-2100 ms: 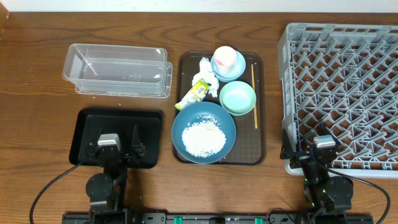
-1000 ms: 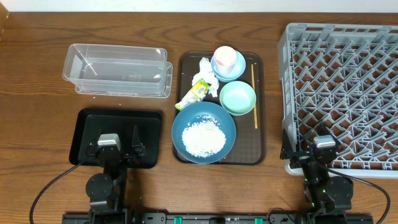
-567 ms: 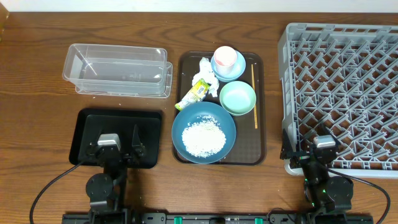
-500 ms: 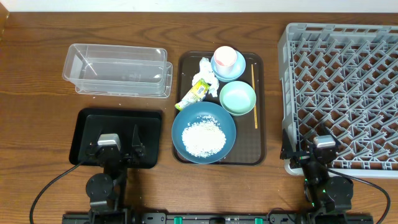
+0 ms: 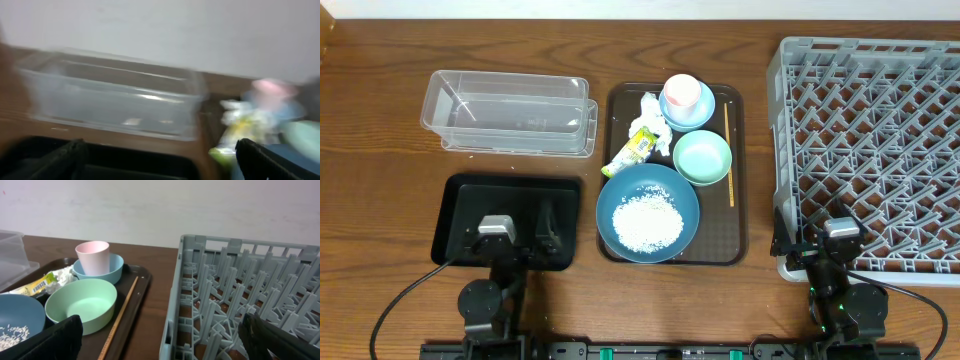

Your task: Sort waste into correct bins and load items into the dishwasher rack

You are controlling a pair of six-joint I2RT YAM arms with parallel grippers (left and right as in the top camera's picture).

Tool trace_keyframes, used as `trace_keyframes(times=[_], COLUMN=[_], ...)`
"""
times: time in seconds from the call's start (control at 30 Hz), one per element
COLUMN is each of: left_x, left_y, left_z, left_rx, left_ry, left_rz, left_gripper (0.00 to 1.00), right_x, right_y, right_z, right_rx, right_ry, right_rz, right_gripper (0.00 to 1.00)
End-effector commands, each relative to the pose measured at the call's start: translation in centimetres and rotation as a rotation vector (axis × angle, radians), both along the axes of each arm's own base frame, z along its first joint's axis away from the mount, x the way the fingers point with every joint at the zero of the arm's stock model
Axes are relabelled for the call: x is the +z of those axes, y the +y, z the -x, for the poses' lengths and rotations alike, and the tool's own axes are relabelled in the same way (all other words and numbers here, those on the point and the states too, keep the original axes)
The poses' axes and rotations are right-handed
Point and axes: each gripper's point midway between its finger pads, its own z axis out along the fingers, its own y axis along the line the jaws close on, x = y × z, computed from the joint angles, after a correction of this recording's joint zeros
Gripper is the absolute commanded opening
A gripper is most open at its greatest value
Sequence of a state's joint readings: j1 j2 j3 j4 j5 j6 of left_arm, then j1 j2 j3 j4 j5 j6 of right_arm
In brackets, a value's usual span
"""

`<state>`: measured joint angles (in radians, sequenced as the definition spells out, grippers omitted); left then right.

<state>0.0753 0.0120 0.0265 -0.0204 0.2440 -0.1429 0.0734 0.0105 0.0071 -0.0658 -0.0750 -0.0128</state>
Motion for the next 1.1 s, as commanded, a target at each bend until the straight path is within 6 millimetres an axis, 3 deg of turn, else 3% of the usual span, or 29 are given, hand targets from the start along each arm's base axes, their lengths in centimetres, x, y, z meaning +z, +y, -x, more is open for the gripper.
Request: trace_keyframes(times=[0.0,0.13,0.23,0.3,0.47,0.83,0.93,1.07], left_x=[-0.8,-0.4,-0.3,0.9,4.4,7.5,7.1,5.1], left_y=[-6.5,-9.9,-9.8,-9.8,-10.4,-10.9,-10.7,-9.6], left_z=[2.0,4.5,4.4,4.3,5.1,6.1,5.5,3.9], left_rx=[-0.354,-0.552,-0.53,-0.54,-0.653,-0.707,-0.675,-0.537], left_ry=[0.131,0.311,0.353,0.329,0.193,0.142,0.176,0.305], left_rz=[0.391,0.7,0.809,0.854,0.796,0.701,0.649,0.595], left_gripper=[0.96,0.96,0.96,0.96,0.96,0.96,0.96,0.96], right_x=[-0.1,-0.1,-0.1,-0.1,-0.1,-0.1,-0.1,-0.1], right_y=[0.3,0.3,0.3,0.3,0.3,0.3,0.3,0.3], right_z=[0.1,0.1,0.1,0.1,0.1,0.1,0.1,0.1], right_rx=[0.015,0.015,0.015,0.015,0.015,0.015,0.015,0.015], right_ry=[0.0,0.0,0.0,0.0,0.0,0.0,0.0,0.0], right_rz=[0.013,0.013,0.013,0.013,0.013,0.013,0.013,0.013], right_gripper=[0.99,0.99,0.99,0.99,0.99,0.99,0.99,0.99])
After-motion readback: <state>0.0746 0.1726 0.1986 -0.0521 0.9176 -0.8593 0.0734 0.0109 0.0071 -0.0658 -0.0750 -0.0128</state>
